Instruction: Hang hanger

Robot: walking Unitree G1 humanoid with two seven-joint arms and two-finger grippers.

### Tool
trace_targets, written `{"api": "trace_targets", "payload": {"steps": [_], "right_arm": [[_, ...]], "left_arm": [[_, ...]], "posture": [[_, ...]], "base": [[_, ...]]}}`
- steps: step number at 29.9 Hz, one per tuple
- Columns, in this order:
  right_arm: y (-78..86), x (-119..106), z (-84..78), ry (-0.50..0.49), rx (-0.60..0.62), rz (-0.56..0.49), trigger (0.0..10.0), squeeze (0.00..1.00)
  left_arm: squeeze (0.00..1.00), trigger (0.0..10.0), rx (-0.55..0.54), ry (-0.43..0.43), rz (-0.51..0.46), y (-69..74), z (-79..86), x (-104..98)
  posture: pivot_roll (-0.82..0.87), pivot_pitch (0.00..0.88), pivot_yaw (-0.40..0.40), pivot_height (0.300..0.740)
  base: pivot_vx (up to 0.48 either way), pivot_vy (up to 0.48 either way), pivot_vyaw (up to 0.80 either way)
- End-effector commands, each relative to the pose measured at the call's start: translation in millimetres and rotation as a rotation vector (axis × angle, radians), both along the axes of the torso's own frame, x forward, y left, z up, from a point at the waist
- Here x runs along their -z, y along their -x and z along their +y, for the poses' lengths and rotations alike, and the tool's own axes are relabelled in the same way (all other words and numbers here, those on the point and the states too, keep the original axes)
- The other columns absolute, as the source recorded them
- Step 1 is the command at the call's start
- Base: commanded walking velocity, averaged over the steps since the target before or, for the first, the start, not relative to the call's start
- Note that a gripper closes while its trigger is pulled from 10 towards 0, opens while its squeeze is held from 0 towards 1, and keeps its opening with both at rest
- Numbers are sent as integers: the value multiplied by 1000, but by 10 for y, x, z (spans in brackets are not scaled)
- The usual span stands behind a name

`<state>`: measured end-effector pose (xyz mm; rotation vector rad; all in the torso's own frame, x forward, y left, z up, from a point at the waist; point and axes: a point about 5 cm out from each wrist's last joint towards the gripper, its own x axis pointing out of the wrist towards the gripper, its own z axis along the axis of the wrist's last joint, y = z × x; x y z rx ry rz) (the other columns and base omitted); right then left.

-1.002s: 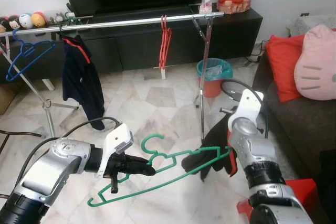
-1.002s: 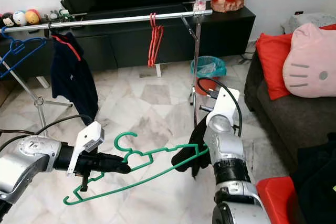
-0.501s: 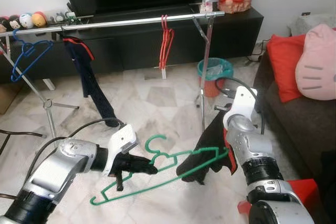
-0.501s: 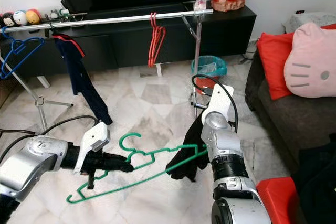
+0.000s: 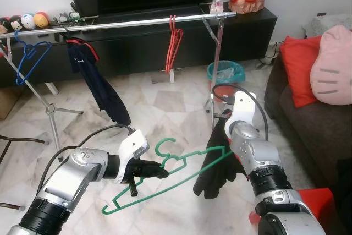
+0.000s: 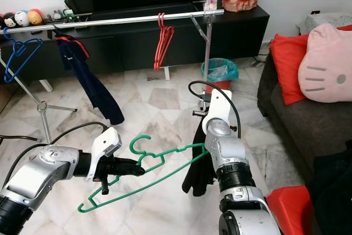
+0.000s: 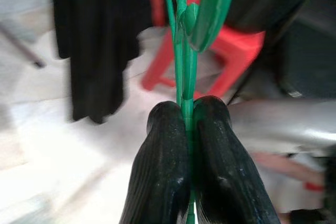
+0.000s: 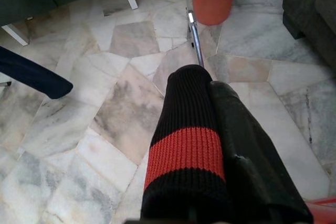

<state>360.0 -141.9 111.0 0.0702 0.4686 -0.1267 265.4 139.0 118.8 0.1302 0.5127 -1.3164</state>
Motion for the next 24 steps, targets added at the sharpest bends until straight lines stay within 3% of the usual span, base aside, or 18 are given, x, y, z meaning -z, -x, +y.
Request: {"api": "trace_targets", "payload": {"steps": [1,6,9,24], "right_arm": [[-17,-93,46,-3,-18,-39,10000,0],[-14,-107,74,-9,-24,-41,10000,0],[-20,-153,90,-13,-34,-54,10000,0],[-20,-153,90,-13,-34,-54,10000,0]], "left_arm": [[0,10000,30,3,7,17,30,-74],[0,10000,13,-44,-28,-24,53,-47],[0,10000,-73,-126,-82,-130,66,66],[0,10000,-73,-126,-82,-130,66,66]], "posture": [[-65,0,87,740],[-63,0,89,740],[-68,0,89,740],[-68,0,89,740]], "base": [[0,0,0],[0,0,0],[0,0,0],[0,0,0]]}}
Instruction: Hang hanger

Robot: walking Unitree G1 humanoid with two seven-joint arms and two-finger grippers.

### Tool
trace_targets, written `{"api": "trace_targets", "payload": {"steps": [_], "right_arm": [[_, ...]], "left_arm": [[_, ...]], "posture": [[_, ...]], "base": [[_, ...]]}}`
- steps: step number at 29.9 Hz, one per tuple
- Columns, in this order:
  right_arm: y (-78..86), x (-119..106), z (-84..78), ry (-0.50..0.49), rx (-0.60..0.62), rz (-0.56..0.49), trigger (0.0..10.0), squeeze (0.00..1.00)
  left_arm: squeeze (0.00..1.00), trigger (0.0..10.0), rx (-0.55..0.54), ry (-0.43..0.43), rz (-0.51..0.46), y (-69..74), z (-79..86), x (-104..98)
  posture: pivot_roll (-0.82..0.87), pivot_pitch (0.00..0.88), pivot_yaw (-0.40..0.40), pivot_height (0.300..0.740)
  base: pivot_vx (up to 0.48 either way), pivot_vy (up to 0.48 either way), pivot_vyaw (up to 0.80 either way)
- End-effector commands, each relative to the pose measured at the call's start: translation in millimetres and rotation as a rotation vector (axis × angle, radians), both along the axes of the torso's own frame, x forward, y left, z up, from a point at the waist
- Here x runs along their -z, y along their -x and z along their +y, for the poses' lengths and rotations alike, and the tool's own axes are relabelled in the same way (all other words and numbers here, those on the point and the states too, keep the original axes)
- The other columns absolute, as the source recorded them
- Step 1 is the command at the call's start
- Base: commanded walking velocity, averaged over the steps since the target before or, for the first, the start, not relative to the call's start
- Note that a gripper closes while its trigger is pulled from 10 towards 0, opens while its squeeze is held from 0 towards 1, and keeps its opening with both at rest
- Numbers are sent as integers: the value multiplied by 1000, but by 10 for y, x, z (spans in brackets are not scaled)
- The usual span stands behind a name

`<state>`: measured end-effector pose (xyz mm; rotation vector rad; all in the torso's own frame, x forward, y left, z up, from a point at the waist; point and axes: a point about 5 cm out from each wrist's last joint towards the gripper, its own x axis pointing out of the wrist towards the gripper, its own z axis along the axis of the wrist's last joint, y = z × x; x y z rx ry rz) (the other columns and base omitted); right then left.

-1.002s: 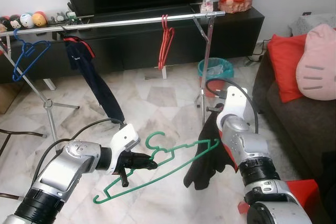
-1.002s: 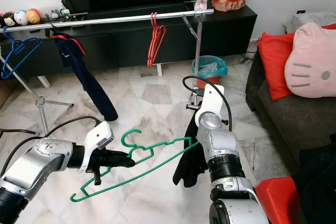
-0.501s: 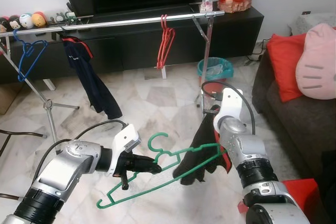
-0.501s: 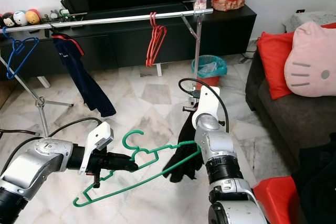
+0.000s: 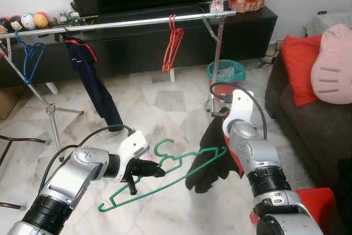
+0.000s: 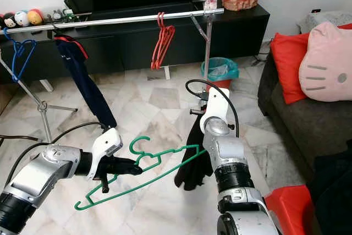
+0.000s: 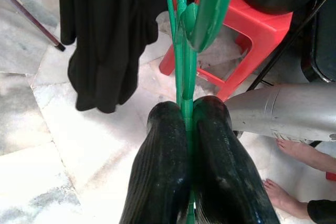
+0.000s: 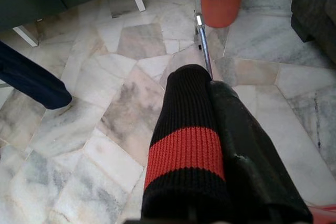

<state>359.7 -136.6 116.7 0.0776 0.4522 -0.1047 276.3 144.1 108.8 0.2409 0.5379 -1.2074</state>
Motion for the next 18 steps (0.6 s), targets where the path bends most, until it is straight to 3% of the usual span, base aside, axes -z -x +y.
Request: {"api": "trace_targets", "payload": {"steps": [1,16,18], "right_arm": [[-23,-96,38,-2,-15,-37,10000,0],[-23,-96,38,-2,-15,-37,10000,0],[15,-111,151,-39,-95,-32,10000,0]], "left_arm": [[0,10000,2,-13,-23,-22,15,-34],[0,10000,2,-13,-23,-22,15,-34],[0,10000,5,36,30,9,38,32]], "posture": [[-68,0,89,740],[-68,0,89,740],[-70,0,89,740]], "base": [[0,0,0],[0,0,0],[0,0,0]]}}
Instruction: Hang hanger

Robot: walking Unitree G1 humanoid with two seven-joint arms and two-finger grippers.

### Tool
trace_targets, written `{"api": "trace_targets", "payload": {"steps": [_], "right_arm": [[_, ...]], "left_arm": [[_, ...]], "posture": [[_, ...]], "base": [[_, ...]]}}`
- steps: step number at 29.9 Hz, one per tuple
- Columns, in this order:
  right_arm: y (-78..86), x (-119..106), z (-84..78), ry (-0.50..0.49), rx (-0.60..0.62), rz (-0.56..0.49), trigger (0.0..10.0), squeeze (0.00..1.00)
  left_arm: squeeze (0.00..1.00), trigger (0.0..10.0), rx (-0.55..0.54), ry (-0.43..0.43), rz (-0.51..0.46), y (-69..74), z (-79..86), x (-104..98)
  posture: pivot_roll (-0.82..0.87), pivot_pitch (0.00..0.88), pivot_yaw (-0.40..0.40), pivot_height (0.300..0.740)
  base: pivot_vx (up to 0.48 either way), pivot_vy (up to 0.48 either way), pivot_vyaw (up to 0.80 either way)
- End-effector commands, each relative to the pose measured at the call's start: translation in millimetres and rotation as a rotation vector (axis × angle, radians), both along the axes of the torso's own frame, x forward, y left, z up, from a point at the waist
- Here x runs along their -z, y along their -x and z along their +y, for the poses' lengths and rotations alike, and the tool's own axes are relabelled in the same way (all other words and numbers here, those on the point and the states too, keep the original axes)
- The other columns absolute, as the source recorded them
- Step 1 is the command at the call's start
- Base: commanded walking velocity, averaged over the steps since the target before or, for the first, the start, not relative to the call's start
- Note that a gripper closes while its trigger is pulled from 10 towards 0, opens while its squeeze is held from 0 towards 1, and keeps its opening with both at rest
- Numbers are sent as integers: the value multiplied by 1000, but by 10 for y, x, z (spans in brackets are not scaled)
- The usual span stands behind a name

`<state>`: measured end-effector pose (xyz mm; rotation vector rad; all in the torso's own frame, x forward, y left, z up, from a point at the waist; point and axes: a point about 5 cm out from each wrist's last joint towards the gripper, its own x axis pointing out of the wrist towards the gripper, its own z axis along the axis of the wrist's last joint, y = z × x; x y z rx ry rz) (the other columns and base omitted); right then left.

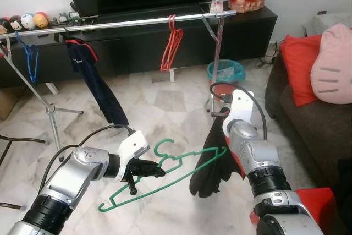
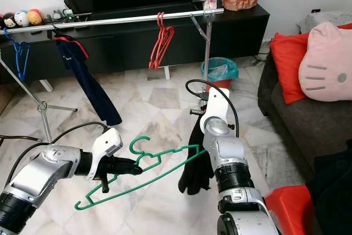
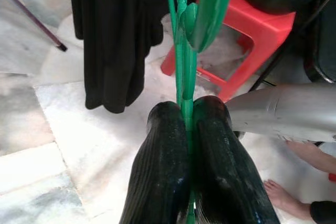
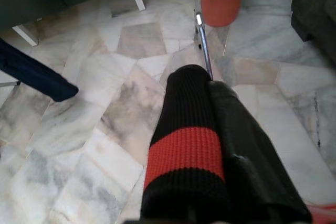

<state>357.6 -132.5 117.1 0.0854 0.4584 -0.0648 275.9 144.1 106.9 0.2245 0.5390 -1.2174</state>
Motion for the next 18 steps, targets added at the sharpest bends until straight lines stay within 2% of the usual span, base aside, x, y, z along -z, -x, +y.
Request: {"api": "trace_targets", "payload": {"steps": [1,11,13,18], "right_arm": [[5,-108,145,-34,-81,-35,10000,0],[25,-119,201,-42,-117,-36,10000,0],[29,-141,205,-43,-121,-39,10000,0],[27,-171,217,-46,-128,-46,10000,0]], "left_arm": [[0,10000,9,43,39,26,44,20],[0,10000,26,58,48,53,38,12],[0,10000,-18,2,10,-8,47,59],[0,10000,-127,-36,-60,-143,48,106]], "posture": [[-71,0,89,740],[-68,0,89,740],[-69,0,89,740],[-72,0,89,740]], "base": [[0,0,0],[0,0,0],[0,0,0],[0,0,0]]}}
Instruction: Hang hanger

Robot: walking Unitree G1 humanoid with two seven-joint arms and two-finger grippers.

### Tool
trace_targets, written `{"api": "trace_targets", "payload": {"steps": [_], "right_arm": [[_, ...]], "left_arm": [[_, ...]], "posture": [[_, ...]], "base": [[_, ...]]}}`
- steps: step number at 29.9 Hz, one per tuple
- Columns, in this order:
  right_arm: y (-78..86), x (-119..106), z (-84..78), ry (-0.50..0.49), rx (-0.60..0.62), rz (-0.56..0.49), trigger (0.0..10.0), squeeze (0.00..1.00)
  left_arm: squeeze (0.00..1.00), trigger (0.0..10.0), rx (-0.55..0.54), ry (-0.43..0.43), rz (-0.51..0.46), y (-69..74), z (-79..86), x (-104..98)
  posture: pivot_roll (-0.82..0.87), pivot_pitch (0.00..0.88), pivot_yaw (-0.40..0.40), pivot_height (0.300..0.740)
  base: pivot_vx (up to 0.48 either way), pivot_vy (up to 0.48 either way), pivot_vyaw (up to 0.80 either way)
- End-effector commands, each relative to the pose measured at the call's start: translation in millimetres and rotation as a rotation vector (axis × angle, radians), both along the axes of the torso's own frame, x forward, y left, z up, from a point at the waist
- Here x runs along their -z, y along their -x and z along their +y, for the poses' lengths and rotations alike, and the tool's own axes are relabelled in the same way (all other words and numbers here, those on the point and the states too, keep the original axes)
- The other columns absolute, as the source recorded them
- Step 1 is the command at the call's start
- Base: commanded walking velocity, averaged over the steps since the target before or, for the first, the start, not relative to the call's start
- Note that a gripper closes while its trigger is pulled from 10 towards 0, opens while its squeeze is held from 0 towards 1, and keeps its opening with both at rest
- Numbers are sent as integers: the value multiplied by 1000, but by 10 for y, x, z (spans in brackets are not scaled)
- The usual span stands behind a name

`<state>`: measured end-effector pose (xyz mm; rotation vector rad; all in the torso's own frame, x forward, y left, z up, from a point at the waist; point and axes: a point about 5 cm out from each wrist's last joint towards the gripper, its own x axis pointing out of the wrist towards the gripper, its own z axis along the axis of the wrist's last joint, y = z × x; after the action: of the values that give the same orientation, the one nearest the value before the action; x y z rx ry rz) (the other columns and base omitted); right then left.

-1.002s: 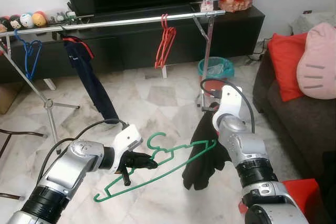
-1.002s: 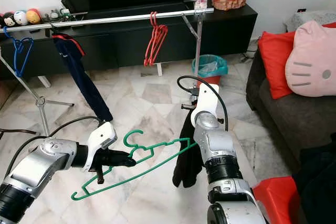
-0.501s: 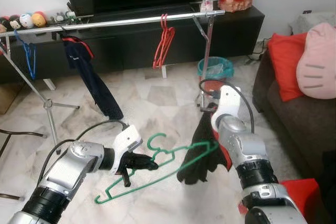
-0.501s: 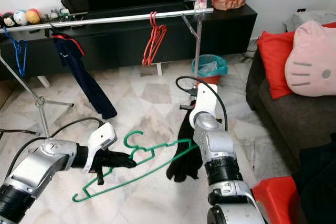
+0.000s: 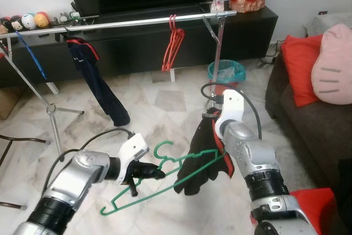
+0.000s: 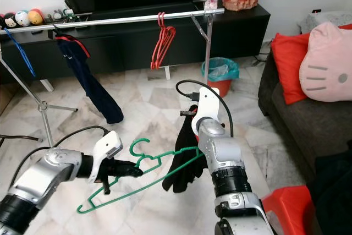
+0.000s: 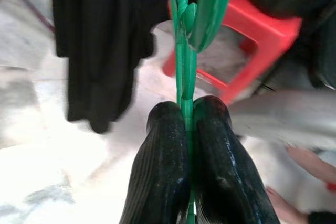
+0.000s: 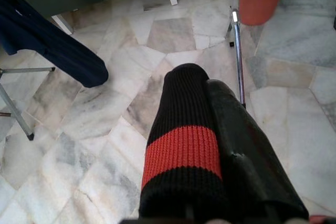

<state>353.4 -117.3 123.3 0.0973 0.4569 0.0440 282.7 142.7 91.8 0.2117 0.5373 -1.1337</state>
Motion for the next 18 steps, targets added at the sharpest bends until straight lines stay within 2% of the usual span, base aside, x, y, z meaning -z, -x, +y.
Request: {"api": "trace_targets", "payload": {"steps": [1,3,8,10,18], "right_arm": [[-13,-108,63,-12,-25,-39,10000,0],[-5,-99,61,-11,-25,-37,10000,0],[7,-86,59,-11,-26,-31,10000,0],[12,-67,61,-10,-25,-27,10000,0],[22,-39,69,-10,-26,-17,10000,0]], "left_arm": [[0,10000,-110,-56,-89,-150,75,-31],[0,10000,-203,-78,-109,-231,121,-3],[0,10000,-172,-59,-107,-212,122,-24],[0,10000,-74,-20,-69,-104,96,-48],[0,10000,98,64,33,81,75,-129]], "posture": [[-72,0,89,740],[-73,0,89,740],[-73,0,89,740],[-73,0,89,740],[-69,0,87,740]], "base": [[0,0,0],[0,0,0],[0,0,0],[0,0,0],[0,0,0]]}}
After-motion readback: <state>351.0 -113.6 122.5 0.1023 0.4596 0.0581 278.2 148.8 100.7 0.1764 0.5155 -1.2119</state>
